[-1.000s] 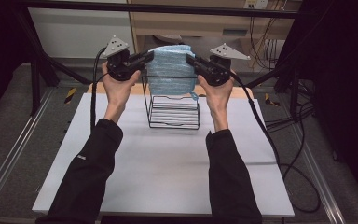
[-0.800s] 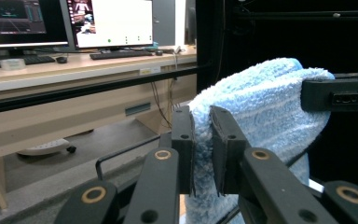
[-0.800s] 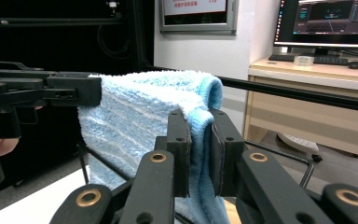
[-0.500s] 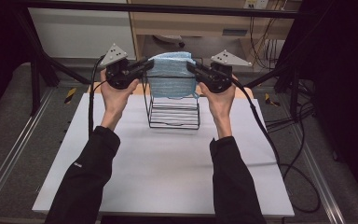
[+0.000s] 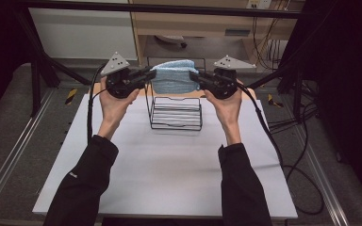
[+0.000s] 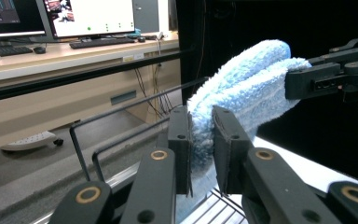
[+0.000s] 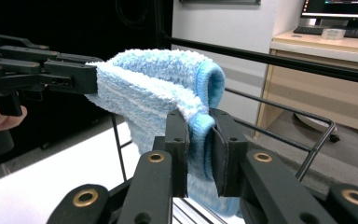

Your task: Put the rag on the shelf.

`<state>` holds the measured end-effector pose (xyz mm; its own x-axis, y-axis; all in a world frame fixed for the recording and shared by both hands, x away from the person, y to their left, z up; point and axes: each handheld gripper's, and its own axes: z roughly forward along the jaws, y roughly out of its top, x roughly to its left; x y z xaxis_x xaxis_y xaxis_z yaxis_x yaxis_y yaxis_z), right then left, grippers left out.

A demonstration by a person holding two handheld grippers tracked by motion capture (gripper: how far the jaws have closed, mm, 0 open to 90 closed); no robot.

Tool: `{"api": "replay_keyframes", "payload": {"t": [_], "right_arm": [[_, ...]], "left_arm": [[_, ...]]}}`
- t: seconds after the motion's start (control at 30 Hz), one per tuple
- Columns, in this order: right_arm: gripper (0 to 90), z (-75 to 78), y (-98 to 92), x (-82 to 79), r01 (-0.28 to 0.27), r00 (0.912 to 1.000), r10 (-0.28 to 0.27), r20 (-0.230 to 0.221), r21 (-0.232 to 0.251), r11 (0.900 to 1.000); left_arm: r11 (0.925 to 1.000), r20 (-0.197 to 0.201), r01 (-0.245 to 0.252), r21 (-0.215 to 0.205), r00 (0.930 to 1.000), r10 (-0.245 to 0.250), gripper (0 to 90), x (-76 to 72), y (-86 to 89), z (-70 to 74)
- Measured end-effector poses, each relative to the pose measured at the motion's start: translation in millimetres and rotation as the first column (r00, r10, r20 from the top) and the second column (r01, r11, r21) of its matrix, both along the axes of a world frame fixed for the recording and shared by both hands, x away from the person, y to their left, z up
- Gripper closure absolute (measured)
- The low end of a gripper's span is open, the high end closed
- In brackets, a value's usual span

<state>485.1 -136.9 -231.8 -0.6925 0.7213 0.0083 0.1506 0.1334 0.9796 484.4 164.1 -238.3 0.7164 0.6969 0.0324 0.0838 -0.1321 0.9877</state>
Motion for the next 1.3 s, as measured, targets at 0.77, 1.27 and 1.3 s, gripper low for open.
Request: {"api": "replay_keyframes", "payload": {"t": [0.77,1.27,1.3], "right_arm": [[78.3,-13.5,-1.8,-6.5,-0.026,0.9996,0.026,0.012,-0.032,0.999],[78.2,-15.6,-0.9,-8.2,-0.032,0.9992,0.033,0.022,-0.052,0.998],[78.1,-15.8,-1.1,-8.4,-0.032,0.9992,0.033,0.022,-0.051,0.998]], "left_arm": [[0.9989,-0.135,-0.028,-0.039,0.9905,0.022,84.1,0.2,10.5,29.3],[0.9988,-0.181,-0.049,0.000,0.9824,0.048,89.7,18.4,-0.2,39.0],[0.9992,-0.193,-0.041,0.004,0.9803,0.041,89.7,18.3,-1.8,37.3]]}}
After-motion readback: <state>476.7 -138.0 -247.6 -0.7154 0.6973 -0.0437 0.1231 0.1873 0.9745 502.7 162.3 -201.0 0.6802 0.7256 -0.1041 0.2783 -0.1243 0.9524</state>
